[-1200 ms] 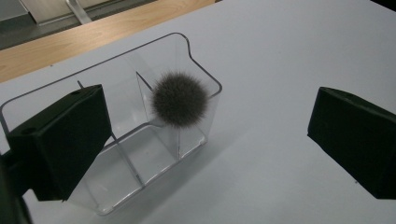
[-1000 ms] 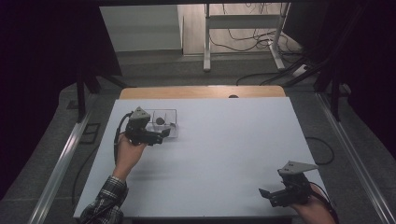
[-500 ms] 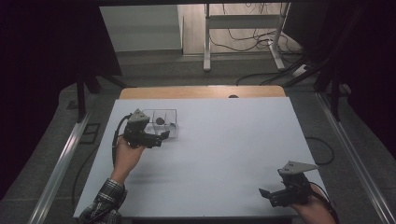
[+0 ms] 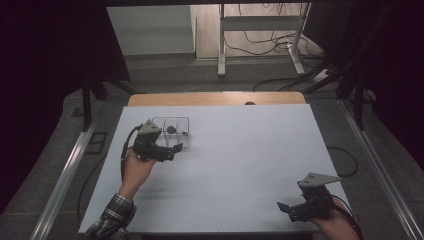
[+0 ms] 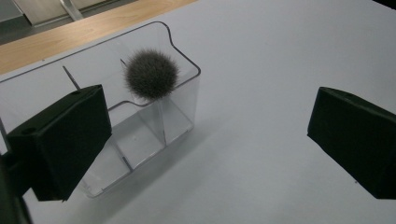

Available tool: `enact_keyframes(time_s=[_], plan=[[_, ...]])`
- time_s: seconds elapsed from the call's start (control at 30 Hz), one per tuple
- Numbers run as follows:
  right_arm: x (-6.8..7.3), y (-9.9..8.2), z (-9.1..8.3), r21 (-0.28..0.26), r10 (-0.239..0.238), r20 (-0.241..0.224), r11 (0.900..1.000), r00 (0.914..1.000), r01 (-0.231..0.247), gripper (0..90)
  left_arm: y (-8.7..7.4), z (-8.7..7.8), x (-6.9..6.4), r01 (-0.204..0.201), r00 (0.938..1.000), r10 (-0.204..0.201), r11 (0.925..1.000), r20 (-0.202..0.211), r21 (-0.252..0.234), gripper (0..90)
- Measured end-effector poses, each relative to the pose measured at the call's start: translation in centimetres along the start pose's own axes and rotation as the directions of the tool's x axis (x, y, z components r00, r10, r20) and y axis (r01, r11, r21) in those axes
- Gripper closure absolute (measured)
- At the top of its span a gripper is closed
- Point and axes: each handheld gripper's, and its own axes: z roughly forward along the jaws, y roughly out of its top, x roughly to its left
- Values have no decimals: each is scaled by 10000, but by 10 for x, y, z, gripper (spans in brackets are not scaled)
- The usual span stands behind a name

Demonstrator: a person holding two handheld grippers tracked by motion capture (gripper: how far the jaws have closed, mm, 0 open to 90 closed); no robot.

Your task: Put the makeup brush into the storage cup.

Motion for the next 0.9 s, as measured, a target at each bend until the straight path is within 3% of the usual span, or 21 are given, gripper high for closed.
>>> enact_keyframes(time_s=[0.9], plan=[[1, 0, -1, -47, -17, -71, 10000, 10000, 17, 0, -16, -12, -6, 114, 9999, -115, 9999, 66, 117, 0]])
